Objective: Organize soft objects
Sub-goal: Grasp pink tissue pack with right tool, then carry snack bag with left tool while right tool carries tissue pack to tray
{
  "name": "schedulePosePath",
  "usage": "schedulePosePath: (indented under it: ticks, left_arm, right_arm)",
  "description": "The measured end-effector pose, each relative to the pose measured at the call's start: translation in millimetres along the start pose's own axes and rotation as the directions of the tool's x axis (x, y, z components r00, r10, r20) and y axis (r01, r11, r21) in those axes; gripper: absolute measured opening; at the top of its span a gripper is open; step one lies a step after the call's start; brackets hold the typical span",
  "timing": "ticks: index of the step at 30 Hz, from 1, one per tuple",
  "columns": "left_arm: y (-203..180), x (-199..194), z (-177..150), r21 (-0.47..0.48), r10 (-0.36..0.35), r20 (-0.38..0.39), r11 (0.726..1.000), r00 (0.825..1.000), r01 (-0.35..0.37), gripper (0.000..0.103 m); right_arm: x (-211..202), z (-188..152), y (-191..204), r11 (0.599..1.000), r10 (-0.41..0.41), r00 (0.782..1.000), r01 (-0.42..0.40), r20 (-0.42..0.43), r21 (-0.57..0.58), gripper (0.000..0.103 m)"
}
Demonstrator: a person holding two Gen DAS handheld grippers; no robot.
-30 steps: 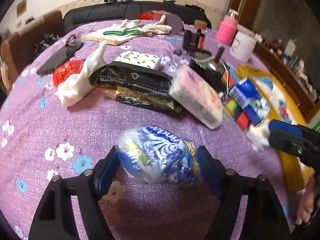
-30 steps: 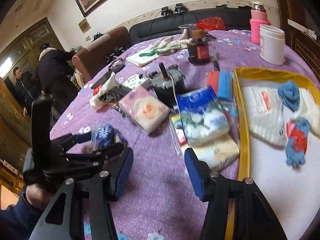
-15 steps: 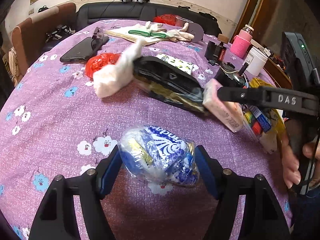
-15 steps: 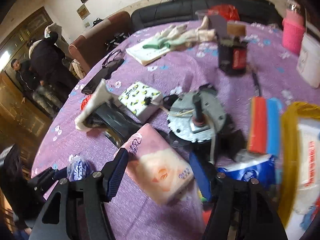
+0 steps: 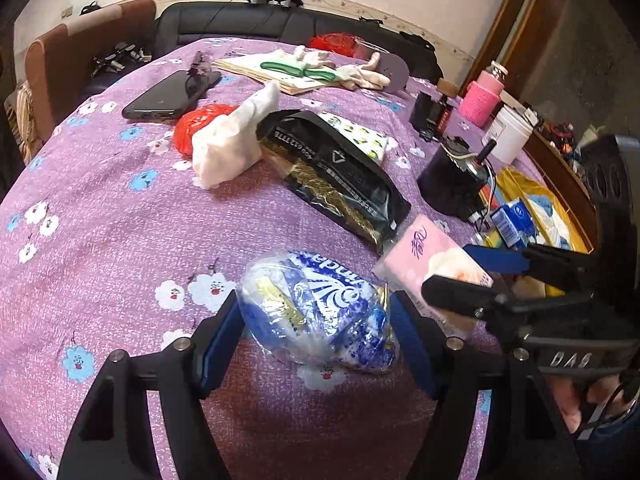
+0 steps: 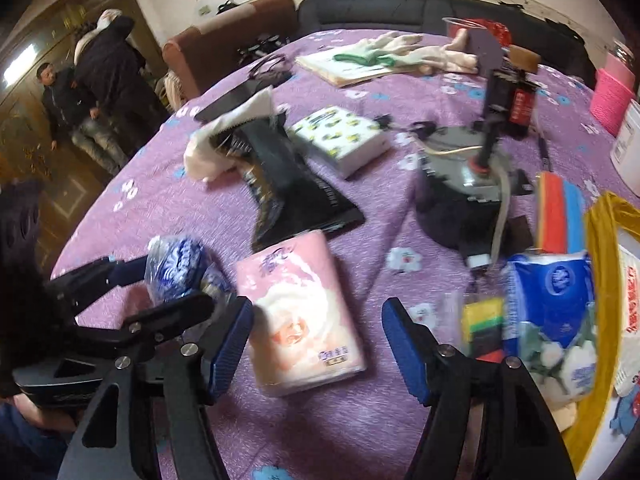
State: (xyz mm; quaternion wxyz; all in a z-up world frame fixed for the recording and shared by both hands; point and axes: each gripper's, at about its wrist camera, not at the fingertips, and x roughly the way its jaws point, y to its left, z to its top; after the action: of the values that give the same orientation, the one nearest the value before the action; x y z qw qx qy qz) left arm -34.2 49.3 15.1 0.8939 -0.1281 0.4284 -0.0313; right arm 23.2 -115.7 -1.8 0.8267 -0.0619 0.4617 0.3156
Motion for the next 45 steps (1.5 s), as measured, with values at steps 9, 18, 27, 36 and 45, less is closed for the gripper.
schedulePosePath:
  ticks: [9, 18, 27, 36, 45]
  left_arm:
    - [6, -1, 1, -0.033, 0.016, 0.011, 0.999, 1.000, -0.015, 0.072]
    - [1, 1, 1, -0.012, 0.044, 0.004, 0.999, 0.999, -0.044, 0.072]
    - [-1, 0, 0, -0.008, 0.064, 0.015, 0.998, 0.998, -0.064, 0.072]
    - [-21, -6, -2, 0.038, 0.077, 0.029, 0.996, 0.997, -0.078, 0.072]
    - [-47, -18, 0, 0.079, 0.065, 0.050, 0.995, 0.997, -0.069, 0.072]
  right_arm:
    - [-6, -18, 20, 0.982, -0.111, 0.994, 0.113, 0.022, -0.151, 0.073]
    - [-12, -29, 7, 0.991, -0.064, 0.992, 0.075, 0.105, -0.112, 0.058]
    - [-39, -27, 0, 0.999, 0.013, 0.978, -0.004, 0.207, -0.045, 0.057]
    - [-51, -23, -22, 0.997, 0.031, 0.971, -0.047, 0.237, 0.062, 0.057]
    - [-64, -23, -29, 0.994, 0.047, 0.962, -0.072, 0.269, 0.086, 0.057]
